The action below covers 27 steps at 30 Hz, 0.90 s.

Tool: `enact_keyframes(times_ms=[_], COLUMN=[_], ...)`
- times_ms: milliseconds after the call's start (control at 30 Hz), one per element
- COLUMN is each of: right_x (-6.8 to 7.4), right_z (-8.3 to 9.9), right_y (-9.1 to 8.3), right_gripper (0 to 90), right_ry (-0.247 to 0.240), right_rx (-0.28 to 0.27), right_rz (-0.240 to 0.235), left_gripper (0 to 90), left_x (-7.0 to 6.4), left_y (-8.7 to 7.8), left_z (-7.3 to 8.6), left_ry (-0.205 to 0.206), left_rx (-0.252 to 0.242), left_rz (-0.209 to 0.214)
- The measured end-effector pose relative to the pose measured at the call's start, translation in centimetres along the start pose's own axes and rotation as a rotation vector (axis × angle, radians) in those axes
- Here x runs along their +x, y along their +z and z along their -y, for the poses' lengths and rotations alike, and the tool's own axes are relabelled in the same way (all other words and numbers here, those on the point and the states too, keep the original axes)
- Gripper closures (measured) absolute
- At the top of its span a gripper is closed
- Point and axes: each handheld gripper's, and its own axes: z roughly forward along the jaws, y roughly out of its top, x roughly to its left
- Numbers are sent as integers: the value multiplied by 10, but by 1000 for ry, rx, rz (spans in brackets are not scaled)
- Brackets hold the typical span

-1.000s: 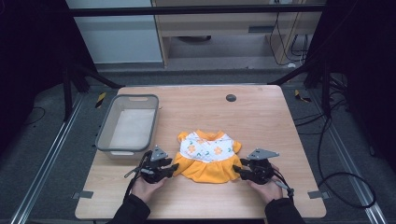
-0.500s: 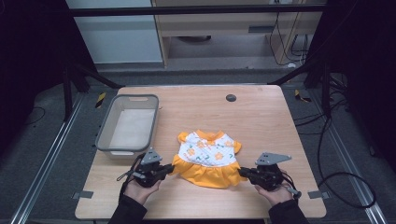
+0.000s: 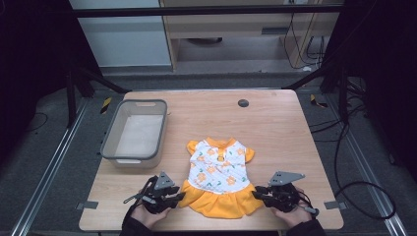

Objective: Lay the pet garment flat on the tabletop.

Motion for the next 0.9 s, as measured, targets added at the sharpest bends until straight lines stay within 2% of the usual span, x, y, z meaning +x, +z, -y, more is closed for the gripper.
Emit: enact_keyframes(times_ms=[67, 100, 133, 167, 200, 267, 300, 333, 367, 400, 433, 467, 500, 533, 567, 600, 633, 667, 700, 867, 900], right_x=[-1, -2, -3, -3, -6, -8, -10, -15, -15, -21, -21, -28, -28, -35, -35, -42, -42, -50, -50, -71, -76], right_z=[-2, -6, -8, -8, -13, -17, -20, -28, -28, -36, -36, -43, -43, -50, -50, -56, -56, -62, -62, -70, -70], right_y=[-4, -8, -9, -9, -11, -10, -10, -7, -7, -3, -3, 2, 2, 8, 8, 15, 15, 24, 24, 50, 57], right_gripper=[684, 601, 582, 582, 535, 511, 494, 448, 448, 407, 407, 387, 387, 376, 376, 374, 374, 383, 383, 404, 408], right_ry=[2, 11, 12, 12, 15, 19, 25, 20, 20, 31, 31, 50, 50, 64, 64, 71, 71, 92, 92, 139, 155], right_rx=[-51, -97, -114, -114, -150, -163, -176, -194, -194, -204, -204, -216, -216, -226, -226, -224, -224, -214, -214, -159, -149], right_rz=[8, 32, 48, 48, 76, 84, 93, 123, 123, 149, 149, 161, 161, 177, 177, 203, 203, 218, 218, 260, 263], left_gripper=[507, 455, 446, 433, 419, 418, 415, 413, 412, 412, 412, 411, 411, 411, 411, 412, 412, 412, 412, 418, 430], left_x=[1, 3, 7, 7, 10, 17, 21, 26, 26, 32, 32, 37, 37, 41, 41, 44, 44, 48, 48, 63, 66], left_y=[-8, -12, -18, -18, -20, -22, -23, -21, -21, -15, -15, -7, -7, 3, 3, 14, 14, 26, 26, 59, 66], left_z=[-2, -3, -7, -7, -10, -19, -25, -34, -34, -45, -45, -57, -57, -66, -66, -75, -75, -84, -84, -99, -99], left_ry=[-5, -7, -12, -12, -13, -9, -15, -18, -18, -17, -17, -19, -19, -21, -21, -17, -17, -14, -14, -53, -66], left_rx=[-64, -91, -133, -133, -153, -183, -200, -218, -218, -230, -230, -231, -231, -227, -227, -215, -215, -205, -205, -166, -168], left_rz=[-16, -28, -47, -47, -60, -93, -99, -108, -108, -123, -123, -142, -142, -158, -158, -179, -179, -199, -199, -222, -216])
